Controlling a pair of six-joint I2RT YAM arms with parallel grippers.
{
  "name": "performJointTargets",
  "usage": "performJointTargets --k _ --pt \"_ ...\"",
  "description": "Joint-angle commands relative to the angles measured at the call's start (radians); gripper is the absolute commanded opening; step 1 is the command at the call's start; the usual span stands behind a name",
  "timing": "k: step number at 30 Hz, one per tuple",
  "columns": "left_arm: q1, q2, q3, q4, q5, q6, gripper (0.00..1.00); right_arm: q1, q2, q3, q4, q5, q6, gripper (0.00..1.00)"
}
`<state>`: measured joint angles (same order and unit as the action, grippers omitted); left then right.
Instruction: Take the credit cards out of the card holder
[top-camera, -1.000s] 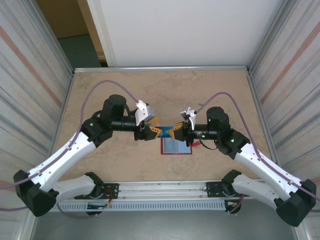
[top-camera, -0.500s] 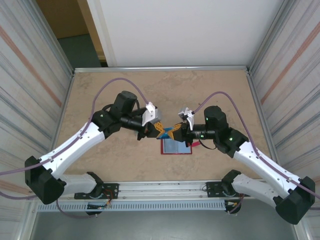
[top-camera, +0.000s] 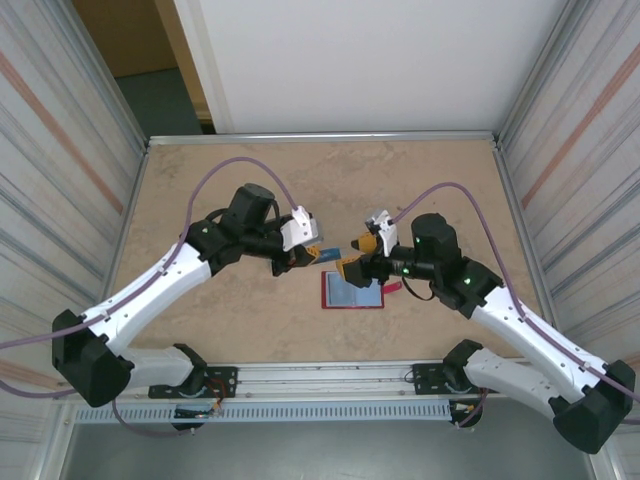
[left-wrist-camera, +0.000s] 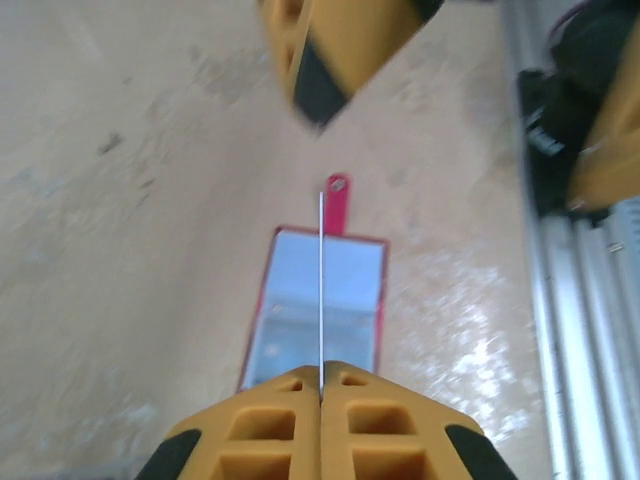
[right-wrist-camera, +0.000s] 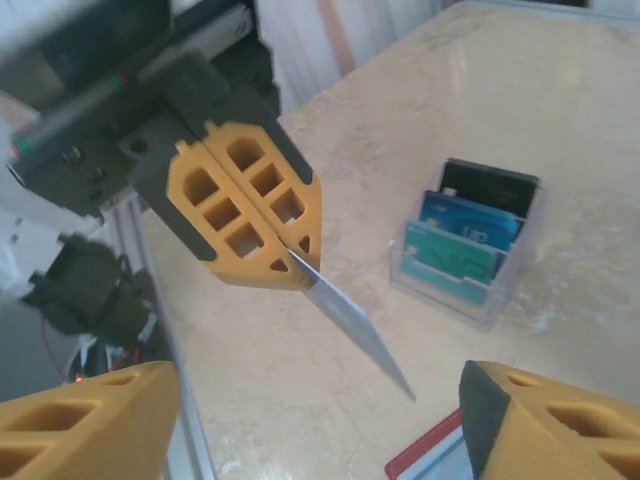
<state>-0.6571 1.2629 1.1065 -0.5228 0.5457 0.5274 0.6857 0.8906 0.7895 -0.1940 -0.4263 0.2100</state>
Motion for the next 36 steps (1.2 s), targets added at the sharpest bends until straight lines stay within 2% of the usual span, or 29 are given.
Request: performJointTargets --k 1,2,8,17,36 --pt "0.064 0.030 -0.034 0.004 -0.136 0.082 0.00 -0.005 -0.023 0.035 -0.030 0.138 0.046 0.94" --pt "0.088 0.039 -0.037 0.005 -0.141 0.094 0.00 -0.005 -0.023 0.035 -0.032 0.152 0.052 0.99" --pt "0.255 0.089 -0.083 0.084 -0.082 0.146 0.00 -0.007 -0.031 0.037 -0.042 0.243 0.090 0.99" --pt "0.367 0.204 -0.082 0.149 -0.057 0.167 0.00 -0.007 -0.067 0.025 -0.054 0.382 0.114 0.99" --pt "0.380 0.376 -0.007 0.134 -0.058 0.167 0.00 -0.010 -0.101 0.005 -0.041 0.396 0.118 0.99"
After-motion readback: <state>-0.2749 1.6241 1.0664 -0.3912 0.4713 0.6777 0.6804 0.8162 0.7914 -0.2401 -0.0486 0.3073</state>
